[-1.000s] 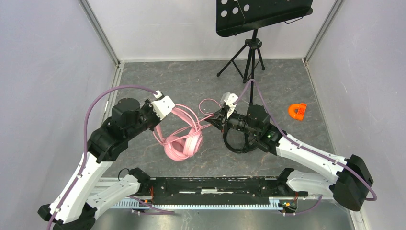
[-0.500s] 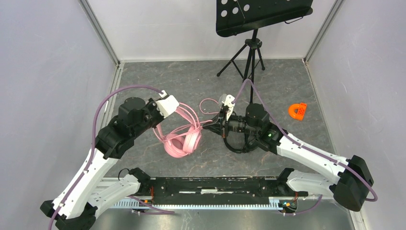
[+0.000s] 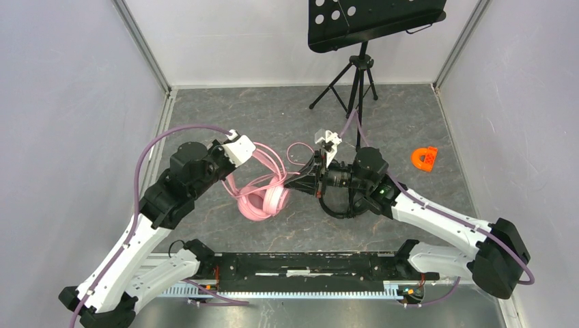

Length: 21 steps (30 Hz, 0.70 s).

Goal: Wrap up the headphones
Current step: Wrap the headphones cable around the headphones.

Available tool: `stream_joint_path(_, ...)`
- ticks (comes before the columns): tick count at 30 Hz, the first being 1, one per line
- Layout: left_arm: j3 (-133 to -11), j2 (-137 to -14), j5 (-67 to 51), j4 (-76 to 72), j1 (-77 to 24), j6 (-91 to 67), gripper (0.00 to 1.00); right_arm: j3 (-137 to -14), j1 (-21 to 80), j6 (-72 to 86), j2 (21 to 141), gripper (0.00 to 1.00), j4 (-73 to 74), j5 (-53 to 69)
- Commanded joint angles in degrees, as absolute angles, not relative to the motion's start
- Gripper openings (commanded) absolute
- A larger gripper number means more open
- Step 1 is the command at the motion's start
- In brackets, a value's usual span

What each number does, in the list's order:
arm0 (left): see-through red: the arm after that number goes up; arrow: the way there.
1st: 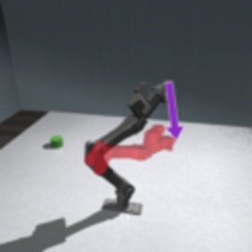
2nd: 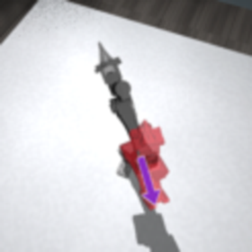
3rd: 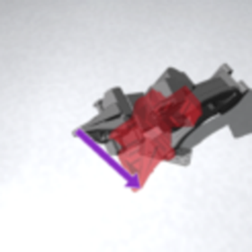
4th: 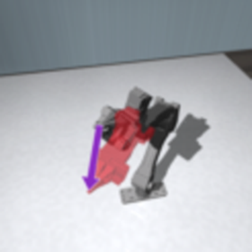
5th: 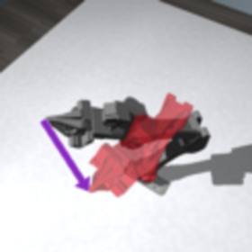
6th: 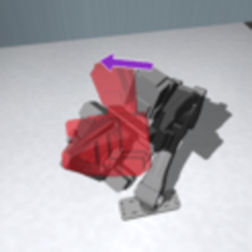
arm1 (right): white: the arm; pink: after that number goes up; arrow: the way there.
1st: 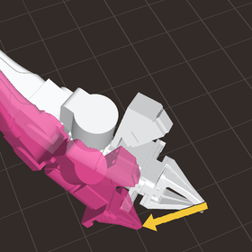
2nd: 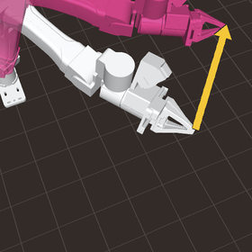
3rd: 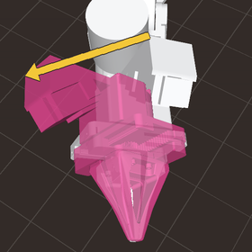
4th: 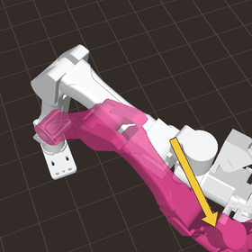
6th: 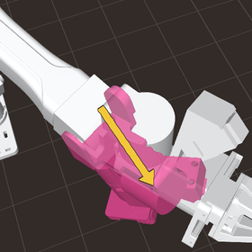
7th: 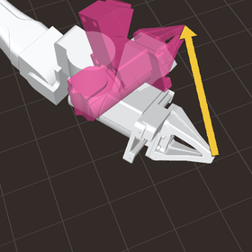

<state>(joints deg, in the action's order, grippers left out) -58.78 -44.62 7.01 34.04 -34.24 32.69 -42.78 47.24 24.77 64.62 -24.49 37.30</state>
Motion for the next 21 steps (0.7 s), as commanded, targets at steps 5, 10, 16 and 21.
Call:
stream_joint_path(5,-56.61,-44.05,14.95,28.42,-33.75,29.92,0.02,-41.51,48.59,35.25,66.04,0.11,-46.67,40.75)
stream_joint_path(10,-59.06,-45.21,21.42,29.01,-33.76,23.16,0.02,-44.78,50.21,34.9,69.5,0.13,-48.65,40.23)
stream_joint_path(16,-62.61,-46.4,24.7,33.35,-33.8,16.1,0.02,-47.72,52.48,34.79,71.73,0.13,-50.4,38.16)
stream_joint_path(21,-68.57,-50.17,25.29,42.68,-33.76,6.27,0.02,-50.91,54.94,34.96,73.96,0.14,-50.1,37.23)
